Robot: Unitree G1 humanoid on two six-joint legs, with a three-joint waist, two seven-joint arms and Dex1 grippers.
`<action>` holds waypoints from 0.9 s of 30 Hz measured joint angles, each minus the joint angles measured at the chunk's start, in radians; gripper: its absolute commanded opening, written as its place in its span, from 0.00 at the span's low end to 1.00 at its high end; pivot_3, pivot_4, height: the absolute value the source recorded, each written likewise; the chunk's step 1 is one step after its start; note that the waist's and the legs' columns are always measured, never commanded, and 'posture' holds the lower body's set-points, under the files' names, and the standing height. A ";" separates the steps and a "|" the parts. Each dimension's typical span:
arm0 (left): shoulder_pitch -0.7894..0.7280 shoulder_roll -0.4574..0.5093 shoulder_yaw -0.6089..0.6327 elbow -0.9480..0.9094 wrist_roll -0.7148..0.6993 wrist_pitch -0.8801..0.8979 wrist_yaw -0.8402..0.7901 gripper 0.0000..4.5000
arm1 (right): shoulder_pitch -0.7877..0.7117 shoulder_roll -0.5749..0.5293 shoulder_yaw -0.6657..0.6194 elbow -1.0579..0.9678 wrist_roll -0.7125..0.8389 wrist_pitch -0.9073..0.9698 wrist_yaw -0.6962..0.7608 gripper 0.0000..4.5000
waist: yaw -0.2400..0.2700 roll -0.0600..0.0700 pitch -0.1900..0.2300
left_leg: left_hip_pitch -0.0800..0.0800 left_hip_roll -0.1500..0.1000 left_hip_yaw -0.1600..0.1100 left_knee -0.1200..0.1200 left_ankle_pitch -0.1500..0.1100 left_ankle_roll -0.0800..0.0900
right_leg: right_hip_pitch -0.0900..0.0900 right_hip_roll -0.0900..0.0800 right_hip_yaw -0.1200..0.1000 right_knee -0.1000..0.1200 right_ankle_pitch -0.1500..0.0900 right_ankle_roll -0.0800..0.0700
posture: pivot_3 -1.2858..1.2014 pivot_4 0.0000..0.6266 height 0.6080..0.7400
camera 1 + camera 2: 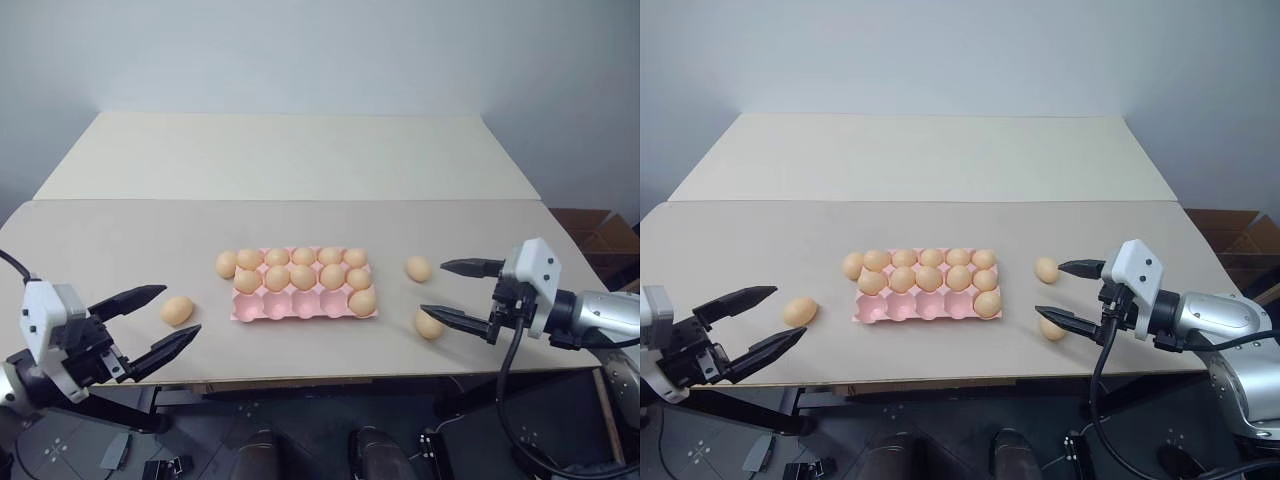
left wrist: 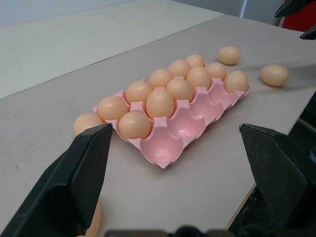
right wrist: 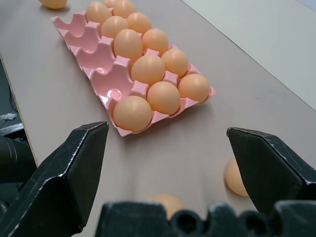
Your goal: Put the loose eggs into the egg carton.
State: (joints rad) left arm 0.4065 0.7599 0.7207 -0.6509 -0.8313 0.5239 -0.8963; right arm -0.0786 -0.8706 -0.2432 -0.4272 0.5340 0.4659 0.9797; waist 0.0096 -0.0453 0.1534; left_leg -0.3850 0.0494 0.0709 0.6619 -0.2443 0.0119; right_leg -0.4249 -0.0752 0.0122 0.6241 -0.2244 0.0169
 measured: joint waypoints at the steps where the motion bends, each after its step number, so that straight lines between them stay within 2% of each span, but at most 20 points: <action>1: -0.001 0.000 0.000 0.000 -0.004 0.001 0.000 0.99 | 0.000 0.000 0.000 -0.001 0.000 0.000 0.000 1.00 | 0.000 0.000 0.000 | 0.000 0.000 0.000 0.000 0.000 0.000 | 0.000 0.000 0.000 0.000 0.000 0.000 | 0.52 0.24 1.00; 16: -0.045 0.031 -0.016 0.002 -0.035 0.020 0.006 0.99 | 0.005 -0.012 0.000 0.002 -0.006 0.015 -0.025 1.00 | 0.001 0.000 0.000 | 0.000 0.000 0.000 0.000 0.000 0.000 | 0.000 0.000 0.000 0.000 0.000 0.000 | 0.52 0.24 1.00; 22: -0.085 0.048 -0.066 0.032 -0.033 0.018 -0.032 0.99 | 0.049 -0.088 -0.033 -0.029 -0.027 0.102 -0.071 1.00 | 0.002 0.000 0.000 | -0.001 0.000 0.000 0.000 0.000 0.000 | 0.000 0.000 0.000 0.000 0.000 -0.002 | 0.52 0.24 1.00; 27: -0.153 0.072 -0.123 0.062 -0.033 0.018 -0.058 0.99 | 0.095 -0.069 -0.011 -0.103 -0.042 0.219 -0.170 1.00 | 0.001 0.000 0.000 | 0.000 0.000 -0.001 0.000 0.000 0.000 | 0.000 0.000 -0.001 0.000 0.000 0.000 | 0.52 0.24 1.00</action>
State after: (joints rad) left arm 0.2538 0.8316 0.5981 -0.5886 -0.8641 0.5423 -0.9539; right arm 0.0162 -0.9394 -0.2538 -0.5305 0.4921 0.6853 0.8097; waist 0.0102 -0.0455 0.1534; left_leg -0.3854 0.0492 0.0703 0.6619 -0.2443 0.0118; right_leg -0.4249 -0.0751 0.0117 0.6243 -0.2245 0.0165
